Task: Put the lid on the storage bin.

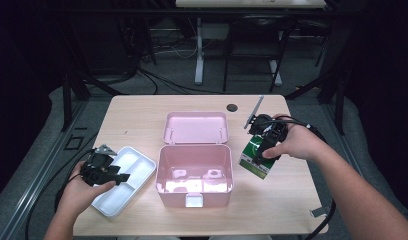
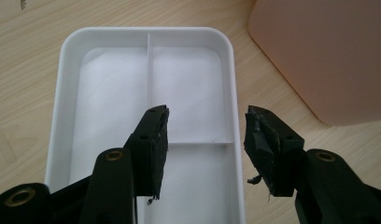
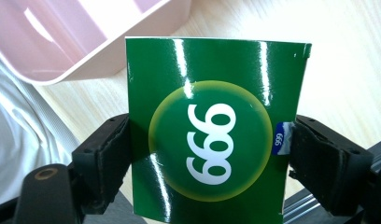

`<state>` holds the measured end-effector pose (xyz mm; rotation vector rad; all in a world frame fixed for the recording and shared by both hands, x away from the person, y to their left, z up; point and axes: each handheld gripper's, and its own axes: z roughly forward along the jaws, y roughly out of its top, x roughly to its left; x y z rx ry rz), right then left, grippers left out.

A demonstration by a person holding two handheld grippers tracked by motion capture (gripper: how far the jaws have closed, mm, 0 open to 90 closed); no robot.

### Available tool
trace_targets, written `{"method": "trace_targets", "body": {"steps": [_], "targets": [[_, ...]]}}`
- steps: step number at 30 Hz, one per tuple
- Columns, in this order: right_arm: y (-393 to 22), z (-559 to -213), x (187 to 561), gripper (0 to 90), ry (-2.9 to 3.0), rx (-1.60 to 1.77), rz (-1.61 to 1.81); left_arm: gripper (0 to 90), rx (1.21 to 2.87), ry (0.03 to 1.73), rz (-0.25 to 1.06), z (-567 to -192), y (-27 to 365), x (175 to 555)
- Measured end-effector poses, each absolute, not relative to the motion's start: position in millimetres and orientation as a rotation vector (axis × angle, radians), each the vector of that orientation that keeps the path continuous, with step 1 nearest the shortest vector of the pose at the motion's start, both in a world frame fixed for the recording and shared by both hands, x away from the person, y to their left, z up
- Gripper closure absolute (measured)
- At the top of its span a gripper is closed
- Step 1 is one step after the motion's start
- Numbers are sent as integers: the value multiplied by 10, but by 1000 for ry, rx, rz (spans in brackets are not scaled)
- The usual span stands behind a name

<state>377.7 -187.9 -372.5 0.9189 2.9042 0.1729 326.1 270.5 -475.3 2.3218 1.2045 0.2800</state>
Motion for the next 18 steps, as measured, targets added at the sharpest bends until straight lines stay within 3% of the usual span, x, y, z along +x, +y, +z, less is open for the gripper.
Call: {"method": "trace_targets", "body": {"steps": [18], "targets": [[-1674, -3507, 3670, 174, 2943, 633, 102, 493, 2318, 1204, 279, -4746, 2711, 3261]]}}
